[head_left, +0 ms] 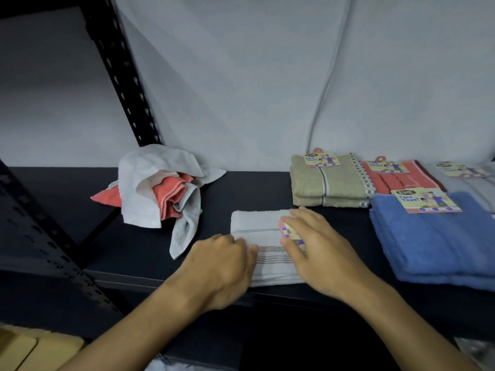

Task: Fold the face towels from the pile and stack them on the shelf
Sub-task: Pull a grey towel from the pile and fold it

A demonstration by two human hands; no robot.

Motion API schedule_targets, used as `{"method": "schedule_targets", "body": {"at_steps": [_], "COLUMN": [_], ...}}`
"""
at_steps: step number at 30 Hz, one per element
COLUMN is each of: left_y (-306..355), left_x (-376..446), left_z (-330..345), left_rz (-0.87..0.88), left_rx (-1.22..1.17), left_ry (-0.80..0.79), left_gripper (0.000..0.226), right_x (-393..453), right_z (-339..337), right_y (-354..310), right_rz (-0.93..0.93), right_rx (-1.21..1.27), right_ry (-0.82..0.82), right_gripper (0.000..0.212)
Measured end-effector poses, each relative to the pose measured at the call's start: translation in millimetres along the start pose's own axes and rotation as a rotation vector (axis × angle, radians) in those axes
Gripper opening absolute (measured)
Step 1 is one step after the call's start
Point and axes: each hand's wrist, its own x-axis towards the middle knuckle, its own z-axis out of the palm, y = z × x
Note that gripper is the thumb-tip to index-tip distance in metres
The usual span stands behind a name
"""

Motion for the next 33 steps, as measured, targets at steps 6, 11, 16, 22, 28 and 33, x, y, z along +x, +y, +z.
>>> {"method": "schedule_targets", "body": {"at_steps": [6,11,16,22,28,33], "left_y": [-3.0,-33.0,-45.6,-39.6,-12.7,17.7], "left_x": [6.0,34.5,36.5,7.3,-27.3,-33.6], "left_z": [2.8,12.8,24.1,22.3,28.8,22.7], "left_rz": [0.051,0.209,0.301,0.235,0.303,0.214], "left_rx": [0.066,-0.005,0.011,0.033,0.045,-0.02], "left_ry": [0.32,-0.148,-0.246,-0.143,0.235,0.168], "left_gripper": [0.016,0.081,0.07,0.082,0.047,0.05], "right_x": [-30.8,-44.6,-47.0,-47.2,-37.3,-33.5], "right_z": [24.1,49.8,54.9,34.4,-9.1,-22.8], "right_y": [-23.0,-47.1,-39.4,-7.8,28.4,45.8], "right_rz": [-0.016,0.217,0.19,-0.064,-0.218,-0.18], "right_rx": [-0.103,-0.121,-0.158,-0.137,-0.06,0.033], "right_ry": [0.179,0.128,0.051,-0.094,-0.357,-0.386], "right_gripper": [0.034,0.07,0.059,0.063,0.063,0.058]}}
